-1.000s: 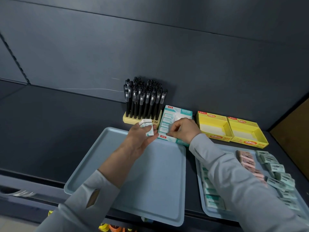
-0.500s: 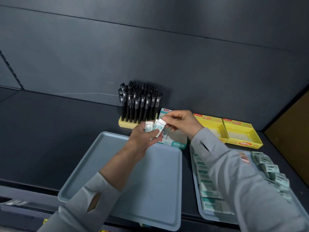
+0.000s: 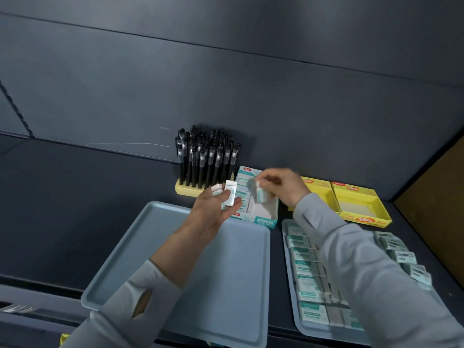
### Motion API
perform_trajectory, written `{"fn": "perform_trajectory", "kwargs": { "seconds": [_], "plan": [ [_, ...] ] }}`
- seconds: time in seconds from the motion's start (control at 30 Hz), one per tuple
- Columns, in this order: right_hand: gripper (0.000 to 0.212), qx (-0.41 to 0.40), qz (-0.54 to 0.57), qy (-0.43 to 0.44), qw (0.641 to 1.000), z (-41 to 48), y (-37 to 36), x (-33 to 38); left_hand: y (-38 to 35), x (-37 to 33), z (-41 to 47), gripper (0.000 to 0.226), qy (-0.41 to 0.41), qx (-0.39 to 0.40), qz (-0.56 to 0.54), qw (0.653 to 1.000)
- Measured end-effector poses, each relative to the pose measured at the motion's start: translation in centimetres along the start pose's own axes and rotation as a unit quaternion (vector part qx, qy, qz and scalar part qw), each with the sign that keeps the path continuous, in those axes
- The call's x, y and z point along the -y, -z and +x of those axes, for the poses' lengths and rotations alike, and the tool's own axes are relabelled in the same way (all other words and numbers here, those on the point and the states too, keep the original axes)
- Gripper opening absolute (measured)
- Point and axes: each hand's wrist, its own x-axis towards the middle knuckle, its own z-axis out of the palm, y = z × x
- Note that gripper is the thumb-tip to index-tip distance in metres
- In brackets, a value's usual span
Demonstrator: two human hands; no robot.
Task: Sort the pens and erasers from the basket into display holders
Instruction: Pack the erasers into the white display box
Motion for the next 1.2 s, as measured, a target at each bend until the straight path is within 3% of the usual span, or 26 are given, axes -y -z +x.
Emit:
{"fn": "perform_trajectory", "kwargs": {
  "seconds": [0.07, 0.17, 0.47, 0.63, 1.03, 1.2],
  "plan": [
    [0.019, 0.044, -0.066, 0.022, 0.997, 0.0, -1.5, 0.4, -0.1, 0.0, 0.0, 0.025, -0.004, 0.005, 0.007, 1.0],
    [0.035, 0.038, -0.142, 0.019, 0.989, -0.1, -2.8, 0.5, 0.2, 0.0, 0.1, 0.024, -0.007, 0.012, 0.013, 1.0],
    [0.028, 0.026, -0.226, 0.019, 0.974, 0.4, -0.9, -0.1, 0.8, 0.0, 0.4, 0.024, 0.003, 0.038, 0.01, 0.999],
    [0.028, 0.012, -0.35, 0.022, 0.936, 1.0, 0.0, -0.5, 0.9, 0.0, 0.4, 0.027, -0.003, 0.044, 0.025, 0.999],
    [0.026, 0.011, -0.372, 0.031, 0.928, 1.3, -1.0, -1.1, 0.6, 0.1, 0.6, 0.032, -0.002, 0.041, 0.049, 0.998],
    [0.042, 0.007, -0.333, 0.016, 0.943, 1.4, -1.1, -1.0, 0.5, 0.1, 0.4, 0.031, 0.0, 0.05, 0.057, 0.997]
  ]
}}
